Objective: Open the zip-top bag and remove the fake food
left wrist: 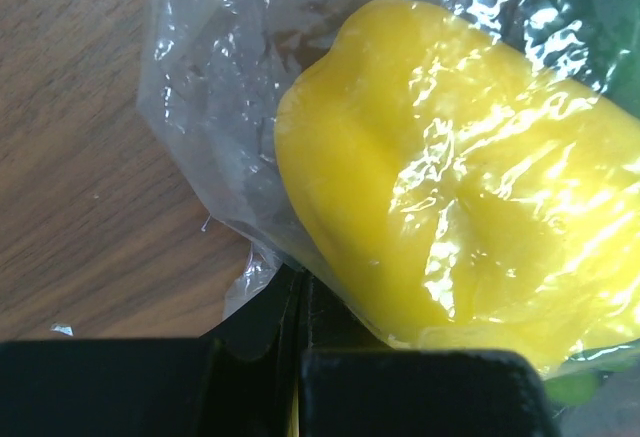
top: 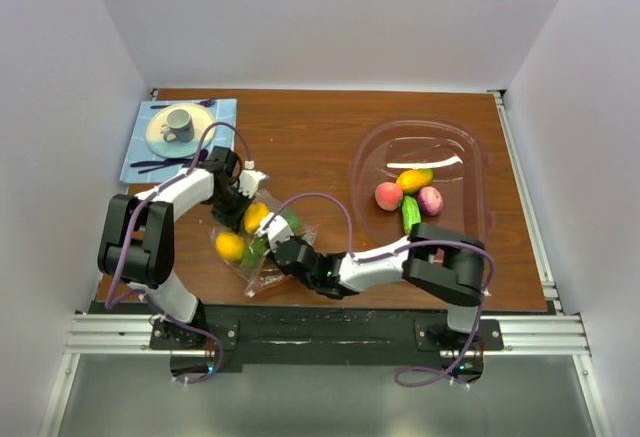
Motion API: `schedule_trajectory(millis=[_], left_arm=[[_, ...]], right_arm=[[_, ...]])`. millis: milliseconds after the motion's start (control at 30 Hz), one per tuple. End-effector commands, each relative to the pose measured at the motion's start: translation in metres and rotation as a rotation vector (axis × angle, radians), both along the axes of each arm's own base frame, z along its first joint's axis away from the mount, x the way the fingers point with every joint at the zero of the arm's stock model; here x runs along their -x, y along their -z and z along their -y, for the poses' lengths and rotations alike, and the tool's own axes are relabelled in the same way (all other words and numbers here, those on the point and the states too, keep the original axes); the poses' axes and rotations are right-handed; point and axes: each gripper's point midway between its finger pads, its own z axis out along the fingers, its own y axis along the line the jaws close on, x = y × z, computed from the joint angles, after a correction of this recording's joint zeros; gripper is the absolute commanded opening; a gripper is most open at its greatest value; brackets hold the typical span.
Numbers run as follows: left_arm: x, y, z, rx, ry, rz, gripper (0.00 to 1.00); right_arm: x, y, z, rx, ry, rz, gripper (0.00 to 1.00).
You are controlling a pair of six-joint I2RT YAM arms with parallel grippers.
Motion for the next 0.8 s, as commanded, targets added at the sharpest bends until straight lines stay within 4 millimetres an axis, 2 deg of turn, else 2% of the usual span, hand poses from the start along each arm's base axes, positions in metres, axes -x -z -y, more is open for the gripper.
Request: schedule_trajectory(millis=[0, 167, 200, 233, 267, 300, 333, 433, 467, 533, 600, 700, 767], left_arm=[[0.004, 0.001, 0.003, 0.01, 0.017, -0.002, 0.0], [0.002, 0.006, 0.003, 0.011, 0.006, -0.008, 0.0], [0.001, 0.007, 0.004, 0.011, 0.003, -0.007, 0.0], [0.0, 0.008, 0.004, 0.011, 0.003, -0.011, 0.0], [0.0, 0.009, 0.004, 0.011, 0.0, -0.014, 0.0], [-0.001, 0.008, 0.004, 0.01, -0.003, -0.01, 0.0], [-0.002, 0.008, 0.004, 0.01, -0.003, -0.006, 0.0], [-0.004, 0.006, 0.004, 0.007, 0.001, 0.001, 0.0], [-0.002, 0.005, 0.005, 0.013, 0.004, -0.004, 0.0], [-0.005, 0.002, 0.005, 0.016, 0.008, 0.004, 0.0], [-0.007, 0.0, 0.006, 0.019, 0.007, 0.012, 0.0], [-0.009, -0.001, 0.007, 0.021, 0.0, 0.014, 0.0], [-0.007, -0.002, 0.008, 0.029, 0.0, 0.007, 0.0]], right_arm=[[0.02, -0.031, 0.023, -0.063, -0.011, -0.079, 0.0], [0.052, -0.057, 0.049, -0.113, -0.058, -0.162, 0.0], [0.055, -0.056, 0.058, -0.107, -0.059, -0.173, 0.0], [0.059, -0.071, 0.068, -0.129, -0.051, -0.179, 0.0], [0.058, -0.077, 0.076, -0.137, -0.028, -0.175, 0.0], [0.058, -0.073, 0.092, -0.105, 0.0, -0.18, 0.0], [0.058, -0.098, 0.101, -0.177, 0.025, -0.168, 0.0], [0.048, -0.116, 0.142, -0.208, 0.149, -0.118, 0.0], [0.045, -0.143, 0.158, -0.286, 0.183, -0.081, 0.0], [0.034, -0.155, 0.19, -0.288, 0.294, -0.014, 0.0], [0.021, -0.18, 0.225, -0.328, 0.436, 0.063, 0.0], [0.013, -0.185, 0.27, -0.234, 0.607, 0.143, 0.0], [0.003, -0.195, 0.306, -0.25, 0.818, 0.218, 0.0]])
